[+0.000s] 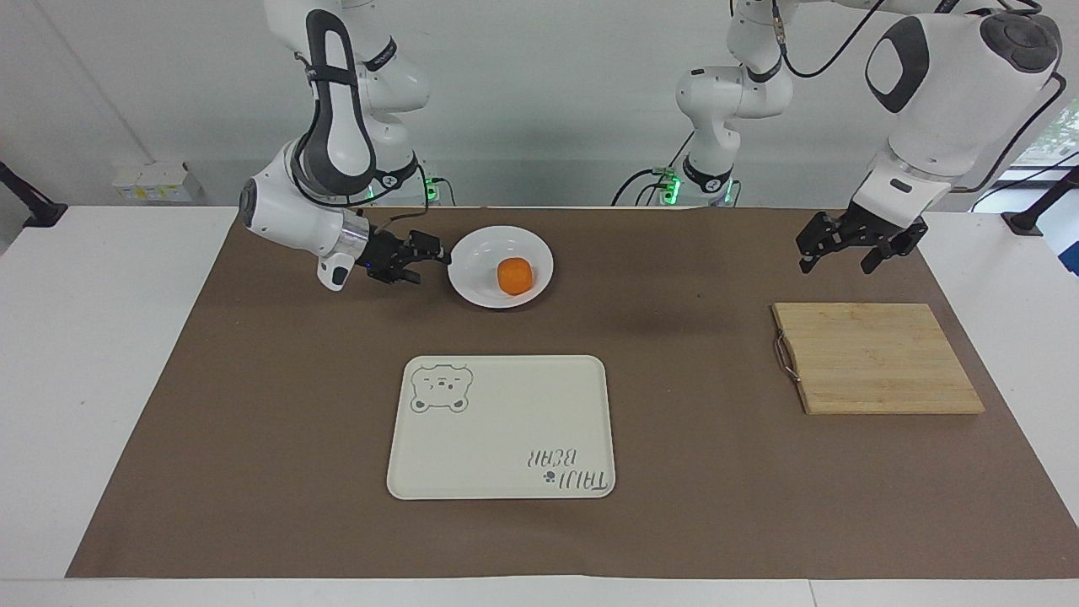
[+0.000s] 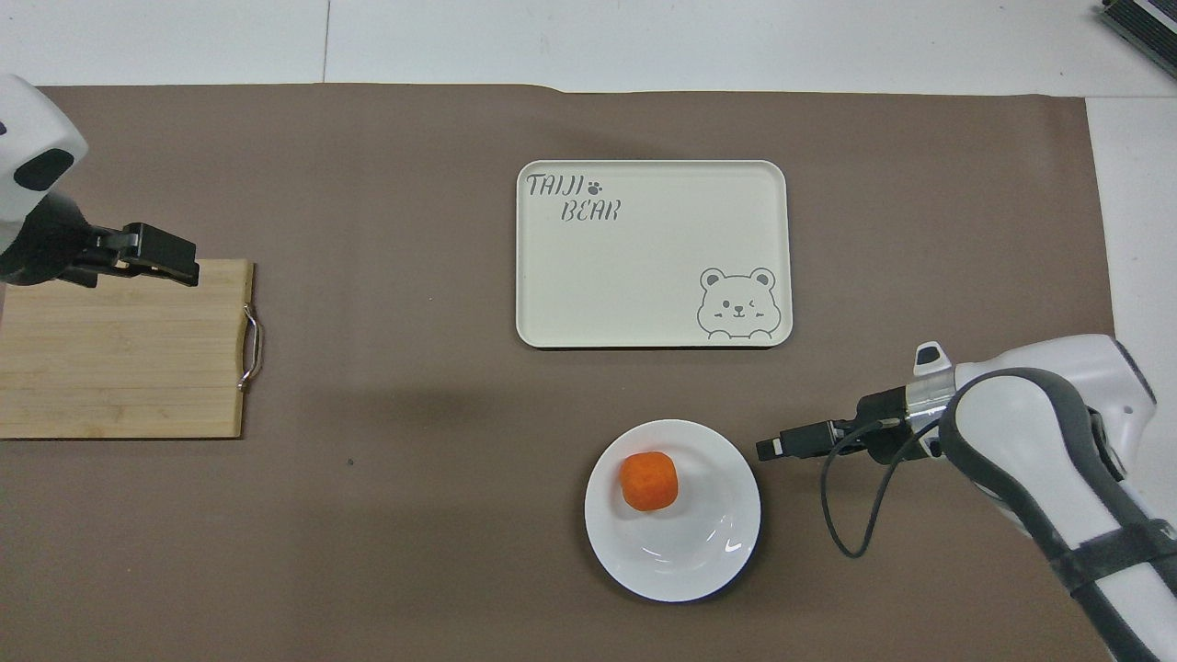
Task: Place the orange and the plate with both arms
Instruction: 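Reach the right gripper to the rim of the white plate, then grip the plate rim with the right gripper, then slide the plate with the orange onto the bear tray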
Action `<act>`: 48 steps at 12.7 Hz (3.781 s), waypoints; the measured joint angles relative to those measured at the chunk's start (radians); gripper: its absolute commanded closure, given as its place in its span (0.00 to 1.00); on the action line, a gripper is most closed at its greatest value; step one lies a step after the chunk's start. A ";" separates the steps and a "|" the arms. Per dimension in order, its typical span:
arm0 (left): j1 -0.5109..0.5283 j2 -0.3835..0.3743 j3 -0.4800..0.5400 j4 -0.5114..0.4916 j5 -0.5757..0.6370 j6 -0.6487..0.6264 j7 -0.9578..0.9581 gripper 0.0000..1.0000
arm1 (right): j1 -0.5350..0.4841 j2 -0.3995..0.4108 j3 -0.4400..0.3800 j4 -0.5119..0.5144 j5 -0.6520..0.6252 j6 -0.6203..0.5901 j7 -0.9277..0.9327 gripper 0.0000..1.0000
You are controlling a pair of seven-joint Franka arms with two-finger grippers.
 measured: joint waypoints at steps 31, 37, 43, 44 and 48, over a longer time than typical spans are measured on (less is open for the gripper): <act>0.000 0.000 0.000 0.000 0.000 0.000 0.000 0.00 | 0.053 0.063 -0.002 -0.158 0.379 0.073 -0.443 1.00; 0.000 0.000 0.000 0.000 0.000 0.000 0.000 0.00 | 0.053 0.063 -0.002 -0.138 0.413 0.073 -0.448 1.00; 0.000 0.000 0.000 0.000 0.000 0.000 0.000 0.00 | 0.053 0.067 -0.002 -0.119 0.413 0.073 -0.448 1.00; 0.000 0.000 0.000 0.000 0.000 0.000 0.000 0.00 | 0.053 0.070 -0.002 -0.109 0.416 0.070 -0.448 1.00; 0.000 0.000 0.000 0.000 0.000 0.000 0.000 0.00 | 0.051 0.108 -0.003 -0.021 0.454 0.058 -0.420 1.00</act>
